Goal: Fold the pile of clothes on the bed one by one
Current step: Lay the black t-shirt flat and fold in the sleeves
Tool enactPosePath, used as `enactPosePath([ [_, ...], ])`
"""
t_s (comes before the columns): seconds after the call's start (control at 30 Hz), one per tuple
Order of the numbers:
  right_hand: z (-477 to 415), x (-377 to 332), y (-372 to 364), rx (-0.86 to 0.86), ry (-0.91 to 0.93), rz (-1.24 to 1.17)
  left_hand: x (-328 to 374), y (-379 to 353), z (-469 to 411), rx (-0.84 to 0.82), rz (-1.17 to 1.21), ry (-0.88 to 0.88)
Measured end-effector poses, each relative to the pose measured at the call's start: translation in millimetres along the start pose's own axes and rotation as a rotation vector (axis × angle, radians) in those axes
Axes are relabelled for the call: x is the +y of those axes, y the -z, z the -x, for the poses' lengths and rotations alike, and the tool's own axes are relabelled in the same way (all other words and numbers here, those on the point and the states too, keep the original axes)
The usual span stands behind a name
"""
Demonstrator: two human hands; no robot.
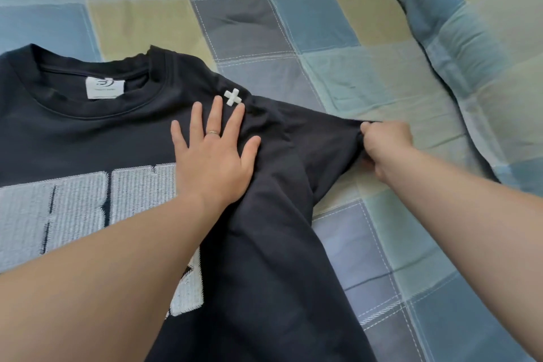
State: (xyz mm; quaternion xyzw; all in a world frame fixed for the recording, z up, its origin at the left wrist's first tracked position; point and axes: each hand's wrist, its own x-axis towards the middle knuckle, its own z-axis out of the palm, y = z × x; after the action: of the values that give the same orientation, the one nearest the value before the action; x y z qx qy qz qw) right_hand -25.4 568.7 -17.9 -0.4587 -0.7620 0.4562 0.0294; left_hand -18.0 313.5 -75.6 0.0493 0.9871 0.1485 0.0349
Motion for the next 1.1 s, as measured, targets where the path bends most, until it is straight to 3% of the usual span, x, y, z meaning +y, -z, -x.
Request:
enactPosePath([
  [0.03,0,1,-3,-0.068,-0.038,-0.022,0,0,-1,0.002,-0.001,0.001],
  [0.1,2,-8,-2,-0.150,0.064,0.040,2,2,1,-0.004,0.007,0.000],
  [0.23,6,-41,-18,-0.287,0.452,0.533,1,2,-1,-0.011,0.041,0.002],
  [0.3,12,-50,-40,-0.417,0.528,0.678,-8,4,-6,0.006,0.041,-0.037],
  [0.43,27,-68,-74,-0.594,0.460,0.712,-30,10,-16,0.078,0.135,-0.129],
  [0.57,30,-75,-91,-0.581,0.117,0.495,-30,6,-17,0.173,0.217,-0.054],
  [0.7,34,-90,-78,-0.828,-0.158,0.498,-29,4,-18,0.188,0.175,-0.015],
  [1.0,39,-96,-57,-1.157,-0.121,0.558,-27,4,-19,0.185,0.138,-0.009],
  [1.1,37,-99,-54,-0.996,0.076,0.697,-27,4,-19,0.179,0.132,-0.002],
])
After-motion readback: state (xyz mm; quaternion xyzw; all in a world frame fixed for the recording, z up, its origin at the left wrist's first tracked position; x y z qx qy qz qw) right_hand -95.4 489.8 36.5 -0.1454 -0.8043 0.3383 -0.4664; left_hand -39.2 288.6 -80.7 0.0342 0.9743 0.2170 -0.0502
